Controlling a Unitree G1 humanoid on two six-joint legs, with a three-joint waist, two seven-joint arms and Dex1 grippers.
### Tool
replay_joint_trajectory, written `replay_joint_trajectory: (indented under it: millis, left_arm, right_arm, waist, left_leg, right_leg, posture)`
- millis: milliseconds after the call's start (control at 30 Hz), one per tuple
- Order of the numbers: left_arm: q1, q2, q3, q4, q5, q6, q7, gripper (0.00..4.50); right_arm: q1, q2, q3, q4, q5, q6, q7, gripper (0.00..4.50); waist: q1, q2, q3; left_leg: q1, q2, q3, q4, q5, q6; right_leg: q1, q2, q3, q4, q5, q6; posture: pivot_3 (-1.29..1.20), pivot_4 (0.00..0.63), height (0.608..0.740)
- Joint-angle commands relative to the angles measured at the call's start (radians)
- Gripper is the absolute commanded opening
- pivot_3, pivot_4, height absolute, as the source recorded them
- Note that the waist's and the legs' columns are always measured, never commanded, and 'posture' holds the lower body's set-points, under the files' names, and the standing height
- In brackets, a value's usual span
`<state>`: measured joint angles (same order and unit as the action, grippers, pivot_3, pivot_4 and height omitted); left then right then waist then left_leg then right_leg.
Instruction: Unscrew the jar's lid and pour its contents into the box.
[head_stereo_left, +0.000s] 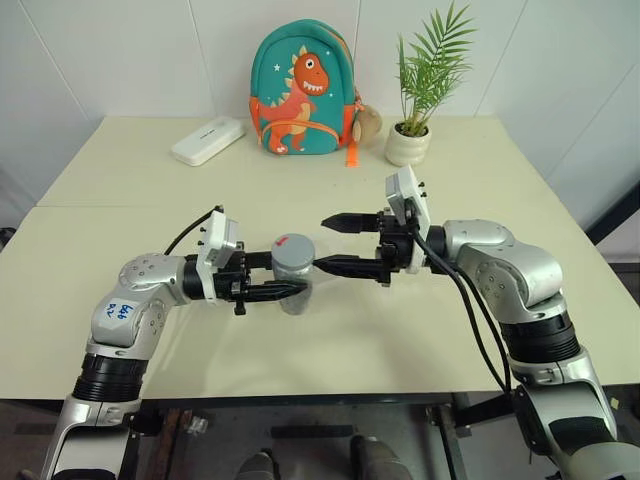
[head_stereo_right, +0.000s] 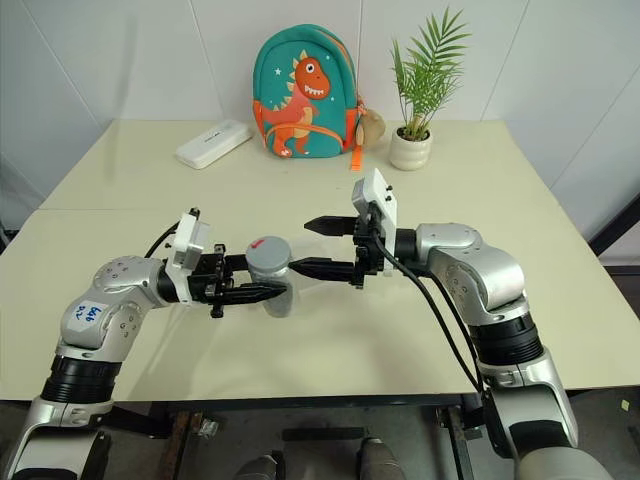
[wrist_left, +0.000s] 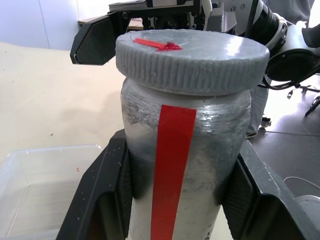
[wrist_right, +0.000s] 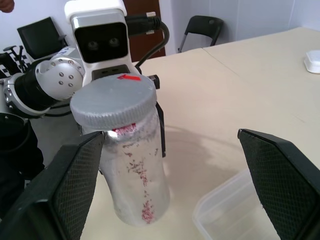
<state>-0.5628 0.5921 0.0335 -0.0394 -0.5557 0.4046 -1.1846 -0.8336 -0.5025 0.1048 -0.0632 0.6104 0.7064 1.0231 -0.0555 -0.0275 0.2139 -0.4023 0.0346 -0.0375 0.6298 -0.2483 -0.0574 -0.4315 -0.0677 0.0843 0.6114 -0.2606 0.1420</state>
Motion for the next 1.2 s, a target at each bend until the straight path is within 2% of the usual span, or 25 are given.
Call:
replay_joint_trajectory:
  millis: [33, 300, 567, 967, 1200]
  left_arm:
    - [0.003, 0.006, 0.013, -0.045, -0.023, -0.003, -0.007, 1.91]
    - [0.003, 0.009, 0.014, -0.046, -0.021, 0.001, -0.010, 1.91]
    - [0.003, 0.006, 0.012, -0.046, -0.022, 0.005, -0.009, 1.91]
    - [-0.016, -0.008, -0.002, -0.030, -0.020, 0.004, -0.013, 1.91]
    - [-0.020, -0.010, -0.004, -0.025, -0.020, 0.002, -0.014, 1.91]
  right_arm:
    - [0.009, -0.026, -0.045, 0.006, 0.005, -0.005, 0.012, 4.47]
    - [0.032, -0.070, -0.056, -0.012, 0.040, 0.038, 0.062, 4.47]
    - [-0.019, 0.015, -0.101, -0.105, 0.178, 0.147, -0.008, 4.47]
    - [-0.046, 0.085, 0.020, -0.147, 0.102, 0.100, -0.055, 4.47]
    - [-0.058, 0.132, 0.026, -0.116, 0.068, 0.068, -0.079, 4.47]
  waist:
    - [0.000, 0.000, 0.000]
    - [0.000, 0.000, 0.000]
    - [-0.001, 0.000, 0.000]
    - [-0.001, 0.000, 0.000]
    - [0.000, 0.000, 0.000]
  left_leg:
    - [0.000, 0.000, 0.000, 0.000, 0.000, 0.000]
    - [0.000, 0.000, 0.000, 0.000, 0.000, 0.000]
    - [0.000, 0.000, 0.000, 0.000, 0.000, 0.000]
    - [0.000, 0.000, 0.000, 0.000, 0.000, 0.000]
    - [0.000, 0.000, 0.000, 0.000, 0.000, 0.000]
  right_leg:
    - [0.000, 0.000, 0.000, 0.000, 0.000, 0.000]
    - [0.000, 0.000, 0.000, 0.000, 0.000, 0.000]
    - [0.000, 0.000, 0.000, 0.001, 0.000, 0.000]
    - [0.000, 0.000, 0.000, 0.000, 0.000, 0.000]
    - [0.000, 0.000, 0.000, 0.000, 0.000, 0.000]
  posture:
    - [0.00, 0.150, 0.740]
    - [0.00, 0.150, 0.740]
    - [0.00, 0.150, 0.740]
    - [0.00, 0.150, 0.740]
    - [0.00, 0.150, 0.740]
